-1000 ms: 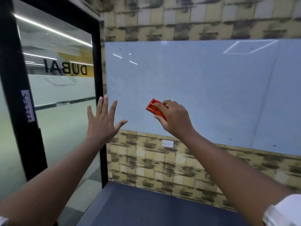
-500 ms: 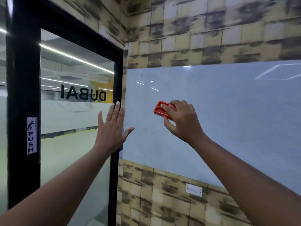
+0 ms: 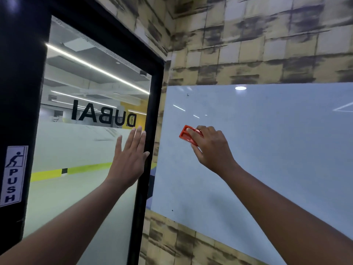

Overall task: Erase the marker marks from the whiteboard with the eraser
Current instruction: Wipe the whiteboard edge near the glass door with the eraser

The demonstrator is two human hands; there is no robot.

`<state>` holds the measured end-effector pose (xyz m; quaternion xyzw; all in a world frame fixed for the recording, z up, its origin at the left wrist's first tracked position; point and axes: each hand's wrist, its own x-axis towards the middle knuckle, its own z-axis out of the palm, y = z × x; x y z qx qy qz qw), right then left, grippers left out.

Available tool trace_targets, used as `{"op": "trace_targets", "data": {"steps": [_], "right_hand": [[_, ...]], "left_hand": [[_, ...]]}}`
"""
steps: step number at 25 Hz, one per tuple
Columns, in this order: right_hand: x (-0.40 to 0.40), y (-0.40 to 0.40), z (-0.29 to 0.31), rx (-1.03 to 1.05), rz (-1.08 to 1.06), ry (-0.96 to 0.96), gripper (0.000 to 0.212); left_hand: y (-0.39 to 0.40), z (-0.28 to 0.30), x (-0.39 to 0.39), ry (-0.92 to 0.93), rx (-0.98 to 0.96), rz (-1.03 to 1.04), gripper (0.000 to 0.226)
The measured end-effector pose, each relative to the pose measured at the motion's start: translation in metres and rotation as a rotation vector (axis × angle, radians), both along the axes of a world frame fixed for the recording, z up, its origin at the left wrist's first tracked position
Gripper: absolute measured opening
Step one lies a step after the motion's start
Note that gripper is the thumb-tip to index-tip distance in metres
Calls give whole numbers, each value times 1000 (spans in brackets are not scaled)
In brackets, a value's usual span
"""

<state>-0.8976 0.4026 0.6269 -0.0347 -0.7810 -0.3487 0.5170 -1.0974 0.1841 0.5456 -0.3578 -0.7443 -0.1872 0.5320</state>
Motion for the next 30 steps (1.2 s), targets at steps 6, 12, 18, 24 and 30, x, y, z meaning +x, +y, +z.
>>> {"op": "trace_targets", "data": {"steps": [6,12,18,24,30], "right_hand": [[-138,34,31,34,-6,57,48],[-241,101,41,-67,28,175,37],[-334,198,44,-61,-20,190,35],[-424,292,74,-35,18,262,38],[-505,344,135,1,31,323,41]], "left_hand": [[49,15,-162,36,43,-44,65],[124,21,-284,51,31,-57,67],[221,26,-370,133,24,-101,65],[333,56,-460,175,-14,-116,67],[392,106,-543,227,64,-132,65]]}}
